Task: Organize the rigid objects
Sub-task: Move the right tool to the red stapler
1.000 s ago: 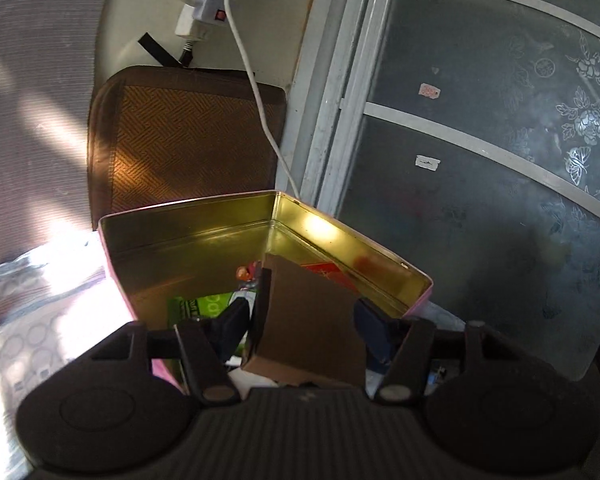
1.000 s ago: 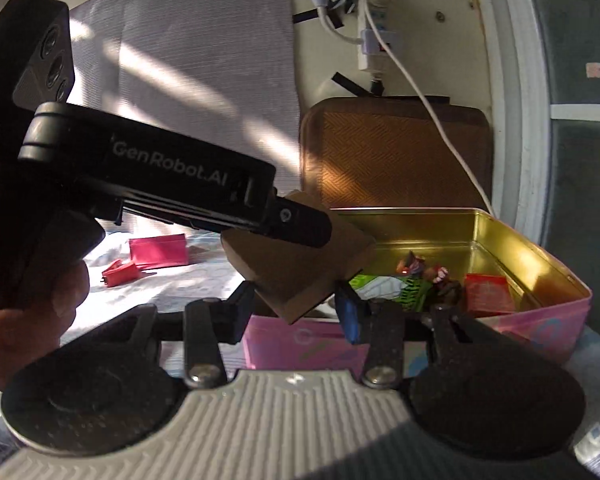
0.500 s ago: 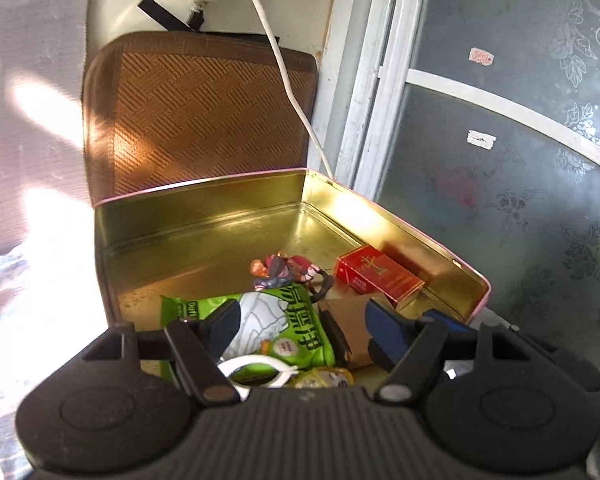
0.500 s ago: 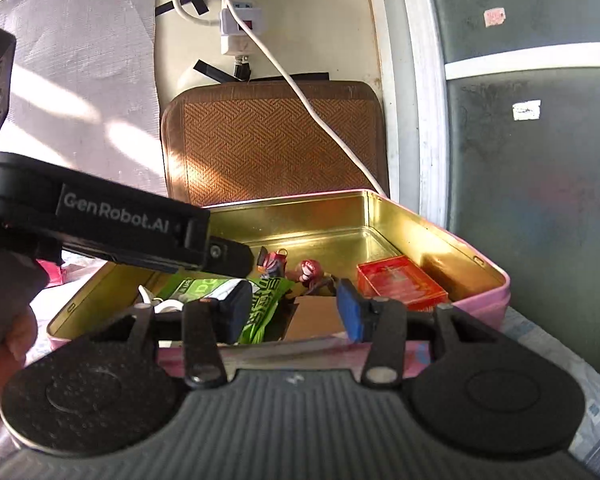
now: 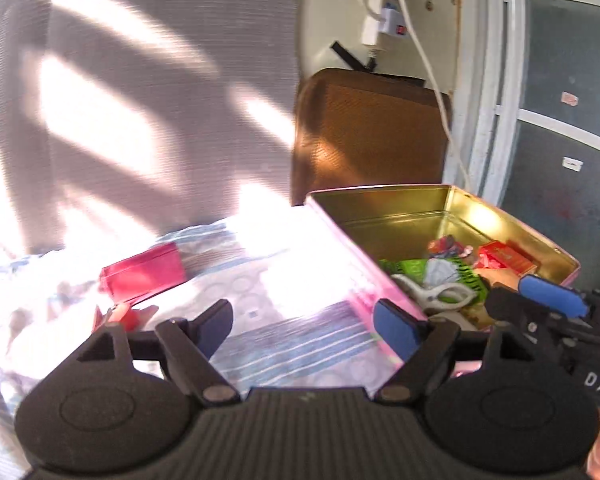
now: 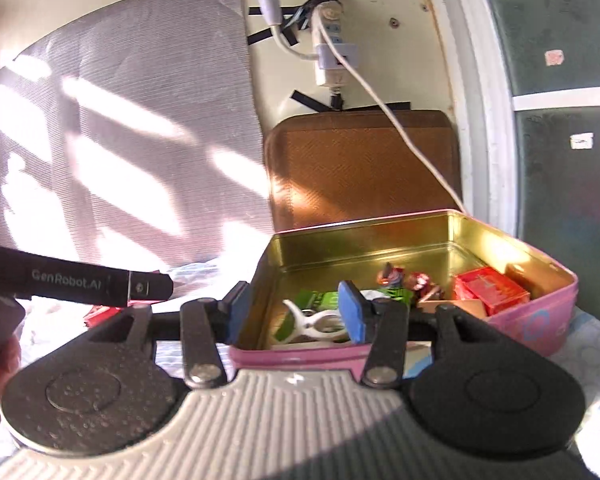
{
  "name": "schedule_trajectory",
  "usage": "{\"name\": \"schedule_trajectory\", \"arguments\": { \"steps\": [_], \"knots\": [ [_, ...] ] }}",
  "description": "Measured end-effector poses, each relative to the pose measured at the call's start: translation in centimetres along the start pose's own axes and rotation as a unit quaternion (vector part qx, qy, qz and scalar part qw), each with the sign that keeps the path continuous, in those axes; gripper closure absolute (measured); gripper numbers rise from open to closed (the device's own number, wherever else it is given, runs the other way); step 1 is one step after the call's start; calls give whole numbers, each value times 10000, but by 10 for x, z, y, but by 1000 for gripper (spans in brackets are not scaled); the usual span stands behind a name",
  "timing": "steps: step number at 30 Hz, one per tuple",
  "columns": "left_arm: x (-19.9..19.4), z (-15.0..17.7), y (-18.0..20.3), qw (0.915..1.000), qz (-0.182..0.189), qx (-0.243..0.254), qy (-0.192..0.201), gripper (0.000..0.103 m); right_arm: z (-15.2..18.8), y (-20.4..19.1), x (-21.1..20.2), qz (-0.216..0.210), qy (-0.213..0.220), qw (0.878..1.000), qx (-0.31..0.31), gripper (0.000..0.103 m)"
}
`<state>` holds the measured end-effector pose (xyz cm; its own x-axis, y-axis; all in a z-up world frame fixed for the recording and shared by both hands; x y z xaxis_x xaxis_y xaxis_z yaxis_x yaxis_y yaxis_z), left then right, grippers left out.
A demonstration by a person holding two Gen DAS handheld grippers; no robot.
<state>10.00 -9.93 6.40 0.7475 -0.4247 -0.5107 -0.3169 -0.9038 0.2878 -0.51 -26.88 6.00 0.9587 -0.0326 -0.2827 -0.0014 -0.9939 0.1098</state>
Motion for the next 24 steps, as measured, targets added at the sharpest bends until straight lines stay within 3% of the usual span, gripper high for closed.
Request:
{"name": "schedule_trajectory", "arguments": {
  "steps": [5, 10, 13, 21, 24],
  "knots": [
    [-5, 12, -84, 9953, -890, -342, 170, 22, 3, -50, 25, -727, -413, 9962, -230, 52],
    [-8, 18, -172, 9739, -2036, -919, 404, 22, -2, -97, 65, -1291, -810, 9874, -423, 52],
    [-9, 12, -201, 9690, -1909, -1514, 404, 22, -12, -123, 99, -1479, -976, 9831, -461, 52],
    [-3, 6, -216, 9612, -2126, -1713, 405, 20, -24, -198, 198, -1971, -1474, 9692, -119, 48],
    [-1, 6, -224, 9587, -2110, -1880, 321, 19, -20, -224, 228, -1752, -1693, 9690, -411, 40]
  ]
}}
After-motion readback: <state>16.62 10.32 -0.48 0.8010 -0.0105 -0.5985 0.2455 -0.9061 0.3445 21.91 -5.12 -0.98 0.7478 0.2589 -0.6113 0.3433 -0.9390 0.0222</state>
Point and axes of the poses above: each gripper's, at about its wrist camera, not at the fingertips, and x roughly the way its jaws point, y to its right, z to its underside, the point moved 2 cm from there along x, roughly the way its jaws point, and after that the axes turned 15 degrees about -x, right-handed, at the moved point
